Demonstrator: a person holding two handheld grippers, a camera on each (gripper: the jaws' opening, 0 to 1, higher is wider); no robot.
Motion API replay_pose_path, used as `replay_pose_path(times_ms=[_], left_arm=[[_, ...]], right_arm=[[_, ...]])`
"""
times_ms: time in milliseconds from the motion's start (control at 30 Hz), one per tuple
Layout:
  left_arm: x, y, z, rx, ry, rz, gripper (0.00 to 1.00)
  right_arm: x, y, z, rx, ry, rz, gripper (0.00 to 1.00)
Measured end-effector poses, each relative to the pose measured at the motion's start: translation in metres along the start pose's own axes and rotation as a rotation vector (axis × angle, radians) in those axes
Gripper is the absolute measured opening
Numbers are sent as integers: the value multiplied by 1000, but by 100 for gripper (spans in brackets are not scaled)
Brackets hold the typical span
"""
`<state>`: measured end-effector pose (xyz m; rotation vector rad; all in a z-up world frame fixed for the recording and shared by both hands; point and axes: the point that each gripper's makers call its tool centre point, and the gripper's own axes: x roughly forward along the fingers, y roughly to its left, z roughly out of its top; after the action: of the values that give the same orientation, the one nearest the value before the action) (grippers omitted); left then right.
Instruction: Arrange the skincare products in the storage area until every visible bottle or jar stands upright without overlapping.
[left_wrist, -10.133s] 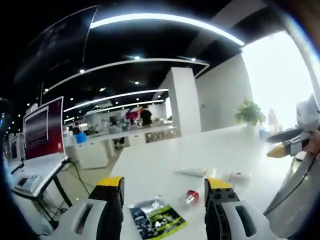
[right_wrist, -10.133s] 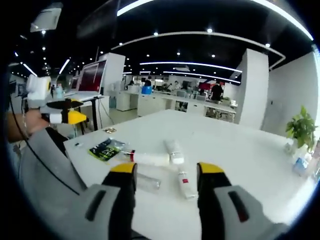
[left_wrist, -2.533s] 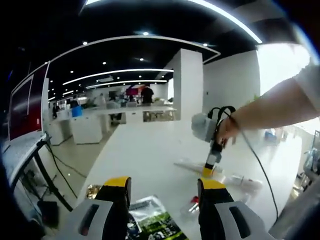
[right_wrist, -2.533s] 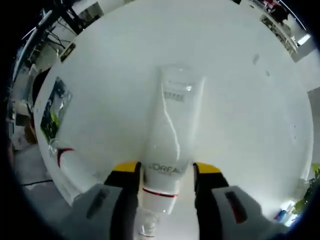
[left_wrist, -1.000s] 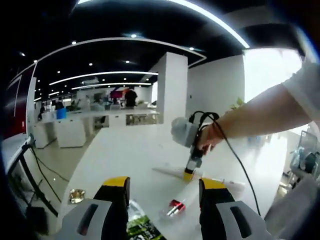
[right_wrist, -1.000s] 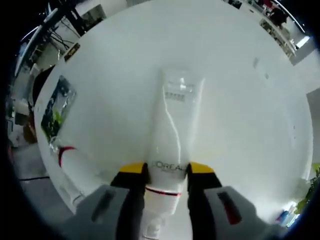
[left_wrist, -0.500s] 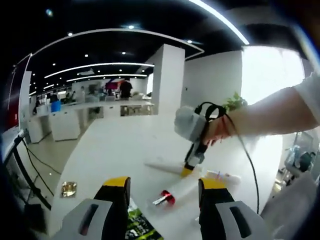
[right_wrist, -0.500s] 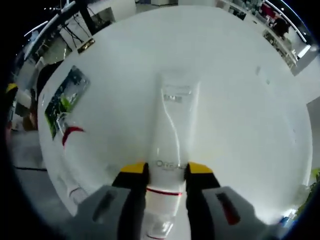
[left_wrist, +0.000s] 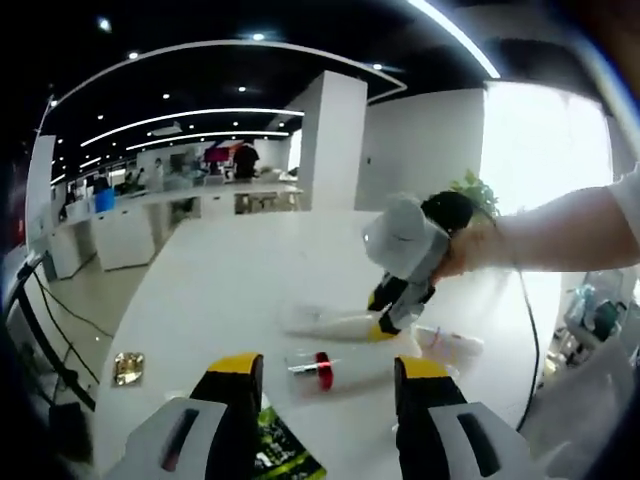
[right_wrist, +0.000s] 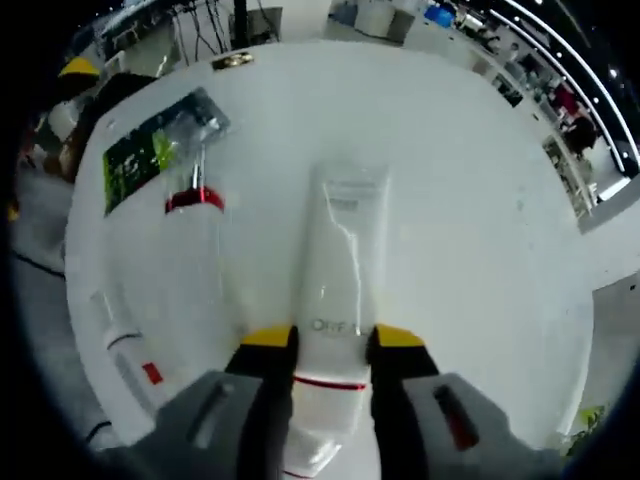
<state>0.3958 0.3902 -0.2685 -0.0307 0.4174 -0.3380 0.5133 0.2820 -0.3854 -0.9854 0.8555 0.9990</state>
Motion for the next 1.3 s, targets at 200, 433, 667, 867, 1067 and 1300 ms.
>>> replay_pose_path(times_ms=[200,433,667,867,1067,1300], left_arm=[[26,16,1,-59,21,-54,54],[59,39,-10,-110,56,-101,54],[90,45,-18,-217,86,-210,50],[112,55,-24,-286,108,-256,48],[120,43,-43,-293,194,-341,42],[128,26,-51,-288,246,-436,34]], right_arm=[[-4,4,8,-212,-34,-94,28],[-6,7,10,-338,-84,-155,27],[-8,10,12,-432,-109,-202,27],[-9,12,13,-529,-131,-263,27],[-11,13,12,-548,-155,-296,27],[-13,14,13,-573,-172,-354,27]])
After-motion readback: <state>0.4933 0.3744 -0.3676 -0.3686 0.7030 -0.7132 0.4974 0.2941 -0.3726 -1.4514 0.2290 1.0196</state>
